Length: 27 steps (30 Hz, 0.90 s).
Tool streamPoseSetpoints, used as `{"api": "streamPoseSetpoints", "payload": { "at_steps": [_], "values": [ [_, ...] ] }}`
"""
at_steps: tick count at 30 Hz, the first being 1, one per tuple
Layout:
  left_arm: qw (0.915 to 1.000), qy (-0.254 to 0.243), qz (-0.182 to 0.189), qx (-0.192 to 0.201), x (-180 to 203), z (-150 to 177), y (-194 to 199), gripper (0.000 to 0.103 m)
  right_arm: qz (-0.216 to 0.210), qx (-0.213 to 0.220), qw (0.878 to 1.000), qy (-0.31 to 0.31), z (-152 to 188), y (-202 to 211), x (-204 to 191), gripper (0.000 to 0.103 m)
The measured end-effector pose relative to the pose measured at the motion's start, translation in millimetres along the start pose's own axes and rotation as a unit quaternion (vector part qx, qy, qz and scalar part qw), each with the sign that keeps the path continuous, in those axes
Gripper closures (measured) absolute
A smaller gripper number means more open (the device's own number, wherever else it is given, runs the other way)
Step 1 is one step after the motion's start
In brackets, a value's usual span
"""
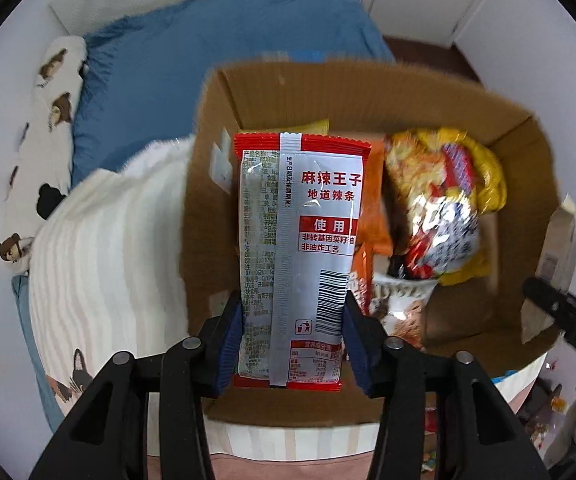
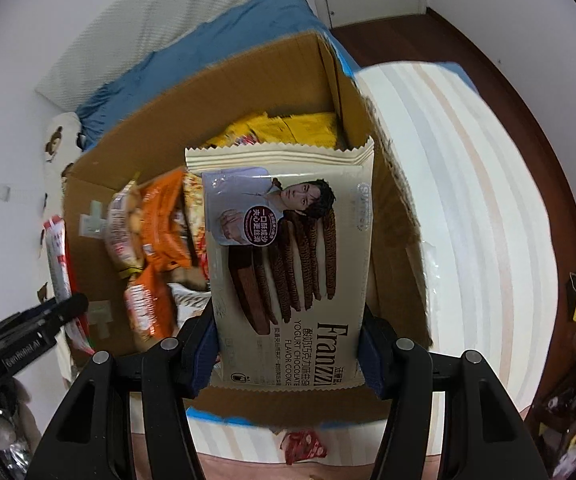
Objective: Organize snacks
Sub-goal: 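Carry both packs into the box and open both tools to release, then move both tools down toward the snacks on the floor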
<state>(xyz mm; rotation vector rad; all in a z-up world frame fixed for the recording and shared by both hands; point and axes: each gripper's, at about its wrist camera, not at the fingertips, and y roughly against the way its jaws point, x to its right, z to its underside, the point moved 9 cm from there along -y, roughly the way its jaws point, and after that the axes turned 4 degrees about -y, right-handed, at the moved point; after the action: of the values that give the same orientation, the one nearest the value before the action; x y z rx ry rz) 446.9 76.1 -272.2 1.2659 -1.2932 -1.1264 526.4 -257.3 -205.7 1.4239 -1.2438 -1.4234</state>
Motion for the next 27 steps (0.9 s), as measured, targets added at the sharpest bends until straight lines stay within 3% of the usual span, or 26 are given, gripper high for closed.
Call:
{"api": "streamPoseSetpoints", "payload": {
  "at_steps": [2, 3, 4, 6, 7, 18, 27],
  "values": [
    [0.9998, 0.005, 0.0, -0.02, -1.4, 2.4, -15.0, 0.055, 0.016, -0.013, 1.0, 0.002, -4.3, -15.2, 3.6, 0.034],
    [0.9997, 0.009, 0.002, -0.024, -2.0, 2.6, -19.6, 0.048, 0.022, -0.018, 1.0, 0.005, -6.8, -22.7, 5.9, 0.02],
    [0.9996, 0.013, 0.008, -0.025, -1.9, 3.6, -22.2, 0.045, 0.024, -0.021, 0.999, 0.004, -7.3, -26.0, 6.8, 0.012],
    [0.9992, 0.021, 0.022, -0.026, -2.6, 3.9, -28.0, 0.019, 0.025, -0.026, 0.999, 0.011, -7.7, -32.2, 6.9, 0.012],
    [0.999, 0.025, 0.028, -0.026, -2.7, 4.4, -29.8, 0.015, 0.025, -0.027, 0.999, 0.013, -6.9, -33.5, 5.9, 0.011],
    [0.9983, 0.034, 0.044, -0.014, 2.3, 8.7, -28.8, 0.014, 0.026, -0.022, 0.999, 0.031, -0.6, -33.1, -3.8, 0.007],
    [0.9977, 0.024, 0.042, 0.047, 23.0, 30.3, -4.4, 0.014, 0.028, 0.013, 0.998, 0.052, 17.3, -17.0, -11.2, 0.007]
  ]
}}
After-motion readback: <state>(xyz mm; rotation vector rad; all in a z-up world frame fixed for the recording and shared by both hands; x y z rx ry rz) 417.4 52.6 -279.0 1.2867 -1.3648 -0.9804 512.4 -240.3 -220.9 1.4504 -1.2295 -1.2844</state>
